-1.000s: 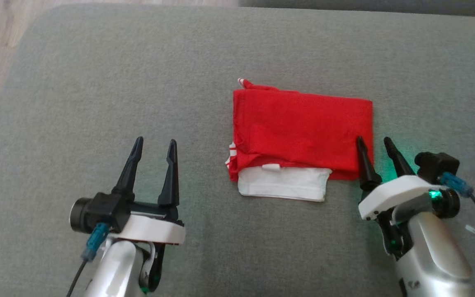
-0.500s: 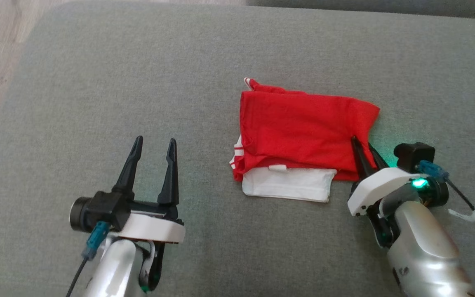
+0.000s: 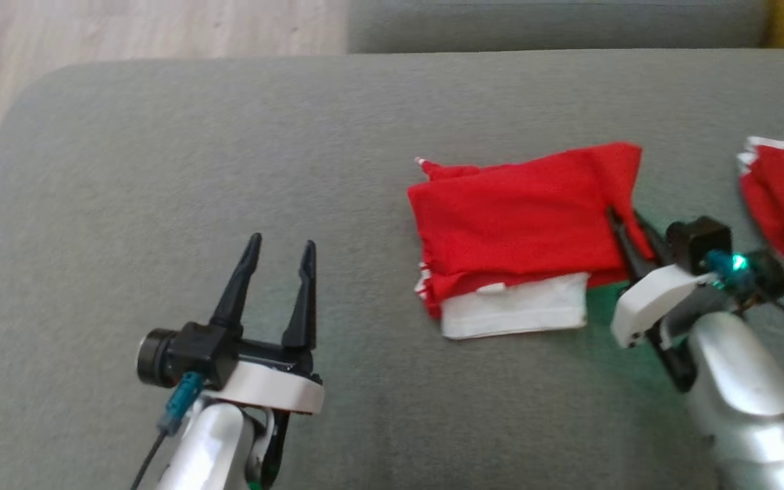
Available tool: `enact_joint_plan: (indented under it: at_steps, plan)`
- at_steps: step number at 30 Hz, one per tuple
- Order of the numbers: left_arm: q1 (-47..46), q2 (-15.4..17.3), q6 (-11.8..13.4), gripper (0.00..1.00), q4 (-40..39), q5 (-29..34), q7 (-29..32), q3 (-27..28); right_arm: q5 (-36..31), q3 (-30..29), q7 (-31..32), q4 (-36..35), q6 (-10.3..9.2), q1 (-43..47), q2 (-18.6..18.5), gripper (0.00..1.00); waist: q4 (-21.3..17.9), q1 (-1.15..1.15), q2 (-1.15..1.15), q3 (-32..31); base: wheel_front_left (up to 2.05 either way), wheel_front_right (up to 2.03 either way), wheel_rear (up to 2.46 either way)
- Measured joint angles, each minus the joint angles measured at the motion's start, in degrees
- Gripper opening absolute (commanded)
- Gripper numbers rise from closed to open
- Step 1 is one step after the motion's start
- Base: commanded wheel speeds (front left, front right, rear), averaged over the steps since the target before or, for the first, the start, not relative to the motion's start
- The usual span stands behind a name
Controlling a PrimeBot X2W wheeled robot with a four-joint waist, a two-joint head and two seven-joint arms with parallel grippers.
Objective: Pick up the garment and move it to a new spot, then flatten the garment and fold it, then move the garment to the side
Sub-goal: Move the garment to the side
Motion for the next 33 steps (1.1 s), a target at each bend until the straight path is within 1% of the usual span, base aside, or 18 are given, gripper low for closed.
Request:
enact_joint_plan:
  at_steps: [1, 2, 3, 4, 7, 10, 12, 15, 19, 21, 26, 30, 33]
  plan:
    - [0.02, 0.0, 0.07, 1.0, -0.09, -0.01, 0.0, -0.44, -0.34, 0.7, 0.75, -1.32, 0.0, -0.02, -1.18, 0.0, -0.81, 0.0, 0.0, -0.17, 0.0, 0.0, 0.0]
    - [0.02, 0.0, 0.07, 1.0, -0.09, -0.01, 0.0, -0.44, -0.34, 0.7, 0.75, -1.32, 0.0, -0.02, -1.18, 0.0, -0.81, 0.0, 0.0, -0.17, 0.0, 0.0, 0.0]
    - [0.02, 0.0, 0.41, 1.0, -0.44, -0.02, 0.0, -1.31, -0.49, 2.16, 2.35, -4.05, 0.0, -0.07, -3.54, 0.0, -2.46, 0.0, 0.0, -0.37, 0.0, 0.0, 0.0]
    - [0.02, 0.0, 0.41, 1.0, -0.44, -0.02, 0.0, -1.31, -0.49, 2.16, 2.35, -4.05, 0.0, -0.07, -3.54, 0.0, -2.46, 0.0, 0.0, -0.37, 0.0, 0.0, 0.0]
    - [-0.24, 0.0, 0.57, 1.0, -1.38, -0.02, 0.0, -2.41, -0.41, 4.22, 5.17, -8.69, 0.0, -0.43, -7.65, 0.0, -5.07, 0.0, 0.0, -0.07, 0.0, 0.0, 0.0]
    - [-1.62, -0.02, 0.96, 1.0, -2.34, 0.0, -0.01, -3.58, 0.37, 4.78, 8.06, -13.38, 0.0, -2.16, -12.77, 0.0, -7.23, -0.01, 0.0, 1.57, 0.0, 0.0, 0.0]
    - [-3.67, 0.0, 0.94, 1.0, -2.63, 0.02, 0.0, -3.79, 1.11, 4.32, 9.51, -15.8, 0.0, -4.32, -16.18, 0.0, -8.22, 0.01, 0.0, 3.39, 0.0, 0.0, 0.0]
    - [-7.16, -0.01, 0.9, 1.0, -2.91, 0.34, -0.01, -3.75, 1.76, 2.65, 11.23, -17.98, 0.0, -7.55, -20.11, 0.0, -9.65, 0.01, 0.0, 6.29, 0.0, 0.0, 0.0]
    - [-9.52, -0.02, 0.19, 1.0, -2.87, 1.38, -0.07, -3.75, 2.21, -0.73, 12.59, -17.64, 0.0, -8.53, -24.44, 0.0, -11.18, 0.01, 0.0, 10.02, 0.0, 0.0, 0.0]
    - [-10.16, -0.01, -0.1, 1.0, -2.8, 1.7, -0.08, -3.71, 2.14, -2.05, 13.07, -16.5, 0.0, -8.53, -25.77, 0.0, -11.67, 0.02, 0.0, 11.76, 0.0, 0.0, 0.0]
    - [-11.42, -0.01, -0.88, 1.0, -2.45, 2.12, -0.08, -3.53, 1.31, -5.97, 13.56, -13.33, 0.0, -8.81, -26.89, 0.0, -11.91, 0.02, 0.0, 15.12, 0.0, 0.0, 0.0]
    - [-12.11, -0.02, -1.1, 1.0, -2.15, 2.2, -0.08, -3.19, -0.12, -8.88, 13.47, -10.95, 0.0, -10.02, -28.31, 0.0, -11.1, 0.01, 0.0, 16.71, 0.0, 0.0, 0.0]
    - [-12.42, -0.02, -1.11, 1.0, -2.15, 2.2, -0.08, -2.69, -0.98, -10.84, 13.37, -9.33, 0.0, -10.77, -28.56, 0.0, -10.31, 0.01, 0.0, 17.56, 0.0, 0.0, 0.0]
